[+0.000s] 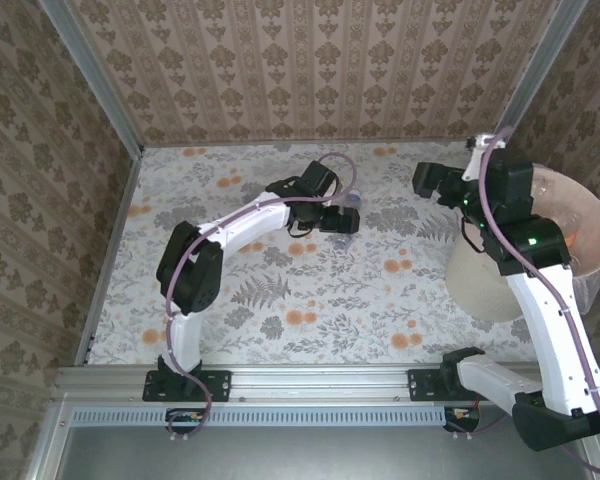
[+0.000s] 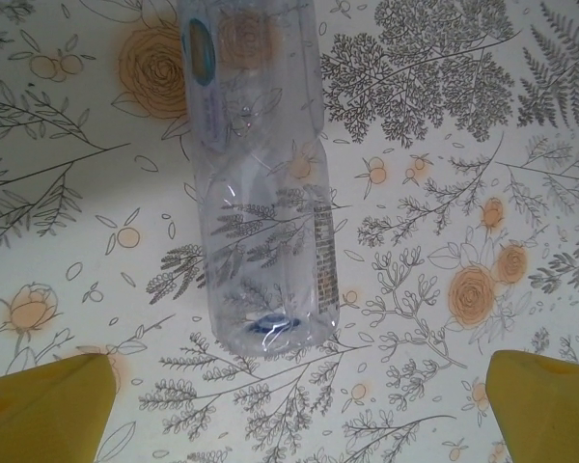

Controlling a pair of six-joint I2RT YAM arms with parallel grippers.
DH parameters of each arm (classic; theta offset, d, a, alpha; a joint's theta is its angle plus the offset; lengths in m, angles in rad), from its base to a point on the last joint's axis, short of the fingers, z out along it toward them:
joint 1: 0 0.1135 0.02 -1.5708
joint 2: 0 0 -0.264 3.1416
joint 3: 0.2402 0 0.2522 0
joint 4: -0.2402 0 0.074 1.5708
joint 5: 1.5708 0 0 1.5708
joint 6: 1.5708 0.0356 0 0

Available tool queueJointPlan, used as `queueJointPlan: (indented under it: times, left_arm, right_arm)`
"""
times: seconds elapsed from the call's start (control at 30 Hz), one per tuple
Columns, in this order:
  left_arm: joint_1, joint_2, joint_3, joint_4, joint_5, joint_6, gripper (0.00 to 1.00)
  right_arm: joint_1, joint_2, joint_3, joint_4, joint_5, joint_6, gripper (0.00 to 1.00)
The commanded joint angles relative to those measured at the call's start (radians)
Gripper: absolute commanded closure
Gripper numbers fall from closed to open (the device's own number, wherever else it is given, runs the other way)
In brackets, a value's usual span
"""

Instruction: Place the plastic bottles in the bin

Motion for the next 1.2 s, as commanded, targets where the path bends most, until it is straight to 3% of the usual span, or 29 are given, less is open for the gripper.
queueJointPlan:
  times: [0.0, 0.33, 0.5, 0.67, 0.8, 0.97, 1.17]
  left_arm:
    - [-0.019, 0.038, 0.054, -0.071, -0.016, 0.016, 0.00]
    - [-0.072, 0.215, 0.217, -0.174, -0.132, 0.083, 0.03]
    - [-0.074, 0.294, 0.293, -0.198, -0.215, 0.103, 0.15]
    - [-0.069, 0.307, 0.287, -0.173, -0.246, 0.110, 0.35]
    - [-0.058, 0.269, 0.220, -0.129, -0.233, 0.104, 0.42]
    - [-0.024, 0.121, 0.025, 0.047, -0.153, 0.097, 0.47]
    - [0.025, -0.139, -0.258, 0.312, -0.054, 0.117, 0.48]
  right_arm:
    - [0.039, 0.034, -0.022, 0.069, 0.001, 0.036, 0.00]
    - [0.091, 0.081, -0.051, 0.084, 0.002, 0.051, 0.00]
    - [0.093, 0.073, -0.066, 0.082, 0.024, 0.051, 0.00]
    - [0.092, 0.063, -0.092, 0.095, 0.069, 0.073, 0.00]
    - [0.094, 0.058, -0.112, 0.131, 0.112, 0.094, 0.00]
    - [0.093, 0.051, -0.137, 0.216, 0.120, 0.121, 0.00]
    - [0.090, 0.090, -0.150, 0.295, 0.010, 0.146, 0.00]
